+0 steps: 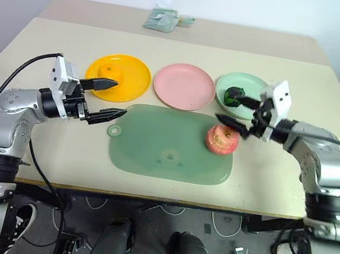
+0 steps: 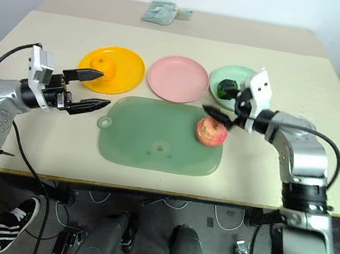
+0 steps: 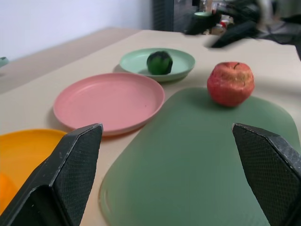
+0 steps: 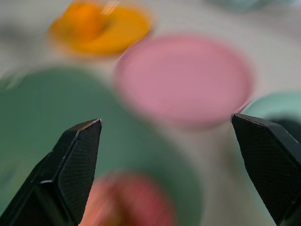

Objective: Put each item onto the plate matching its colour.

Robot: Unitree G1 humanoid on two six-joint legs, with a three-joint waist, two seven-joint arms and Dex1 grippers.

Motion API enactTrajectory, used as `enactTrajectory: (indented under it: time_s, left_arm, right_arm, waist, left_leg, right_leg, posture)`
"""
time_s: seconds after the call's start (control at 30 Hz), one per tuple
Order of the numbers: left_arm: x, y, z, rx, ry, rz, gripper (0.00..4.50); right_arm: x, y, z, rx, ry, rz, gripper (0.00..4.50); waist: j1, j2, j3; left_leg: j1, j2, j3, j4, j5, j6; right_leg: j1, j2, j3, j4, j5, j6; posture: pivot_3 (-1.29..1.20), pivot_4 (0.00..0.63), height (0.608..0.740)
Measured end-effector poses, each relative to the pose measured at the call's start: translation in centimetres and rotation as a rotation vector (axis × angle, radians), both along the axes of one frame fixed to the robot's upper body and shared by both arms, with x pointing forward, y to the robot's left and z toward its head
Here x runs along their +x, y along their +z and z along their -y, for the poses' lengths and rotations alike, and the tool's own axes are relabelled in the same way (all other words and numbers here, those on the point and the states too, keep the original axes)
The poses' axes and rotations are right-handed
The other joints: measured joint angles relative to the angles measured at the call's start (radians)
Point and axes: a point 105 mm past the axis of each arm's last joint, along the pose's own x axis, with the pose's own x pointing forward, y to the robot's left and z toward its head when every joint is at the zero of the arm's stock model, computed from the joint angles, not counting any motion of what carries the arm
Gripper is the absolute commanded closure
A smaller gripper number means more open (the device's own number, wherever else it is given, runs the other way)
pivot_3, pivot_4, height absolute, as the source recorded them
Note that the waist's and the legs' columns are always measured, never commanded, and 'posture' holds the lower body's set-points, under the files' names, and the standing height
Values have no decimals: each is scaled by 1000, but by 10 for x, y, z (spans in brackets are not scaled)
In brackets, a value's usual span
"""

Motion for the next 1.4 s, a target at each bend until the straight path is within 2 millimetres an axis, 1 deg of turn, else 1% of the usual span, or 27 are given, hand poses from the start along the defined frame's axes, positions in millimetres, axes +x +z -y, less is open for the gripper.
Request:
enactTrajectory:
  time_s: [0.13, 0.2, 0.3, 0.43, 0.53, 0.57, 0.63, 0.67, 0.87, 0.97, 1.07, 1.1, 1.2, 1.27, 1.3, 1.33, 1.4]
  left_arm:
    - [0, 5, 2, 0, -22, 7, 0]
    - [0, 4, 1, 0, -25, 2, 0]
    - [1, 1, -1, 0, -24, -10, 0]
    - [1, 1, -1, 4, -22, -10, 0]
    - [1, 1, -1, 7, -18, -5, 0]
    - [1, 2, -1, 8, -17, -2, 0]
    - [1, 2, -1, 9, -17, 4, 0]
    - [1, 2, -1, 9, -16, 6, 0]
    - [1, 0, -2, 9, 0, 4, 0]
    - [2, 0, -2, 7, 6, 5, 0]
    - [5, 2, -4, -3, 37, 12, 0]
    - [8, 4, -5, -9, 59, 17, 0]
    - [25, 8, -15, -8, 179, 24, 0]
    - [32, 6, -22, -3, 250, 23, 0]
    - [34, 3, -25, 2, 278, 21, 0]
    - [36, 0, -27, 0, 299, 14, 0]
    - [36, -4, -25, -4, 312, 7, 0]
  right_arm:
    - [-3, -11, 0, -71, 0, -46, 27]
    - [-9, -14, -4, -88, 30, -62, 27]
    - [-15, -27, -7, -116, 52, -115, 27]
    - [-15, -30, -3, -164, 43, -111, 27]
    - [-15, -32, -2, -176, 46, -111, 27]
    - [-15, -32, -2, -185, 51, -105, 523]
    - [-14, -33, -2, -194, 47, -102, 1002]
    - [-13, -33, -2, -194, 44, -101, 1170]
    - [-7, -32, -2, -210, 36, -68, 1170]
    - [0, -28, -6, -148, 12, -69, 1170]
    - [12, -21, -20, -28, -22, -71, 1170]
    - [21, -14, -27, 17, -42, -48, 1170]
    - [56, 23, -48, 100, -143, 99, 1170]
    - [70, 41, -62, 111, -164, 186, 1170]
    - [75, 44, -71, 115, -162, 206, 1170]
    - [82, 42, -83, 123, -158, 206, 1170]
    - [90, 29, -104, 115, -150, 188, 1170]
  waist:
    - [2, 0, 0]
    - [4, 0, 0]
    - [8, 0, 0]
    - [9, -4, -3]
    - [9, -5, -3]
    - [9, -5, -3]
    - [9, -6, -4]
    - [9, -6, -4]
    - [7, -6, -4]
    - [5, -6, -4]
    - [1, -5, -3]
    - [-1, -4, -3]
    - [-2, -4, -3]
    - [-1, -4, -3]
    - [-1, -4, -3]
    - [-1, -4, -3]
    - [2, -4, -3]
  left_leg:
    - [0, 1, 0, 0, 0, 0]
    - [0, 1, 0, 0, 0, 0]
    - [0, 1, 0, 1, 0, 0]
    - [1, 1, -1, 2, 0, 0]
    - [1, 1, -1, 2, 0, 0]
    - [1, 1, -1, 2, 0, 0]
    - [1, 1, -1, 2, 0, 0]
    - [1, 1, -1, 2, 0, 0]
    - [2, 1, -2, 2, 0, 0]
    - [2, 1, -1, 2, 0, 0]
    - [1, 1, -1, 1, 0, 0]
    - [0, 1, 0, 1, 0, 0]
    - [0, 1, 0, 1, 0, -1]
    - [0, 1, 0, 0, 0, -1]
    - [0, 1, 0, -1, 0, -1]
    - [0, 1, 1, -1, 0, -1]
    - [-1, 1, 1, -1, 1, -1]
  right_leg:
    - [0, 1, 0, 0, 0, -1]
    - [0, 1, 0, 0, 0, -1]
    - [0, 1, 0, -1, 1, -1]
    - [2, 0, -1, -1, 1, -1]
    - [3, 0, -1, -1, 1, -1]
    - [3, 0, -1, -1, 1, -1]
    - [3, 0, -1, -1, 1, -1]
    - [3, 0, -1, -1, 1, -1]
    - [3, 0, -1, -1, 1, -1]
    - [3, 1, -1, 0, 1, -1]
    - [0, 1, 0, 0, 1, -1]
    - [-1, 1, 0, 1, 1, -1]
    - [-1, 1, 0, 2, 1, -1]
    - [-1, 1, 0, 0, 1, -1]
    - [-1, 1, 0, 0, 1, -1]
    - [-1, 1, 0, -1, 1, -1]
    - [-1, 1, 0, -1, 1, -1]
  posture:
    - [0, 150, 740]
    - [0, 150, 740]
    - [0, 150, 740]
    - [0, 150, 740]
    - [0, 150, 740]
    - [0, 150, 740]
    - [0, 150, 740]
    - [0, 150, 740]
    - [0, 150, 740]
    - [0, 150, 740]
    - [0, 150, 740]
    - [0, 150, 740]
    - [0, 150, 740]
    - [0, 150, 740]
    - [0, 150, 740]
    - [0, 150, 740]
    - [0, 150, 740]
